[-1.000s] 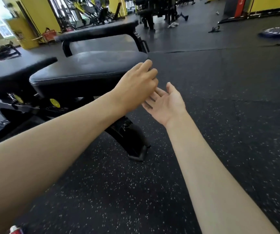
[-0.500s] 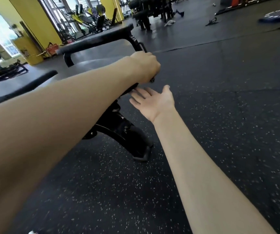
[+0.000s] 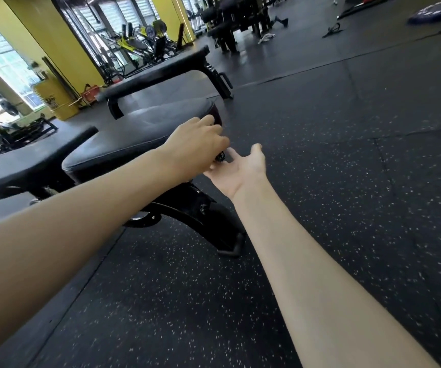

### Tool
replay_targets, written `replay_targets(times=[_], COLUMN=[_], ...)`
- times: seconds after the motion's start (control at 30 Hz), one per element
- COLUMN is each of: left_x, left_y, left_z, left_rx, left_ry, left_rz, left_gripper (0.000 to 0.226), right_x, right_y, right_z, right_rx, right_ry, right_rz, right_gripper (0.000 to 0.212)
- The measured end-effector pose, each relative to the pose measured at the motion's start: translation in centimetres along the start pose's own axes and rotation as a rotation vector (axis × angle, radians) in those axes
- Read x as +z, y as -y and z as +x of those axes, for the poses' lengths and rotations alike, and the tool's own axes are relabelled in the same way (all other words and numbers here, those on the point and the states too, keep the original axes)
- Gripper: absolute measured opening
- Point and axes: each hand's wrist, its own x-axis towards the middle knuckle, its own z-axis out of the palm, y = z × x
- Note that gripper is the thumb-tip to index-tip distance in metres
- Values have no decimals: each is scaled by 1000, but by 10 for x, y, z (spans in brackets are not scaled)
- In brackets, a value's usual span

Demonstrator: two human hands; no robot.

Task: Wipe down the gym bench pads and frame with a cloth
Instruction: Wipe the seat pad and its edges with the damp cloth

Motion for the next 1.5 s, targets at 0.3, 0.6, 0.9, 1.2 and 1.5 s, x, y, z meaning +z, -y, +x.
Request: replay_targets(times=[0.3,0.6,0.9,1.2,1.5], left_x=[3,17,-13,-18,-28], left_y=[21,4,23,18,13], left_z=[-42,-8,61,27,-19], left_rx=[-138,130,-94,106,109], left_ry=[-172,-212,-144,18,96], left_rz=[-349,232,-87,102,69], left_gripper=[39,17,20,21,21], right_x=[-8,-10,-7,-6,2], right_y=[-9,-22,-22,-19,-13], right_z=[3,8,7,2,-10], right_rx=[63,14,10,34,55], right_ry=[-101,-17,-15,-9,-32], right_rz=[-205,-97,-48,41,-12], right_gripper=[65,66,69,71,71])
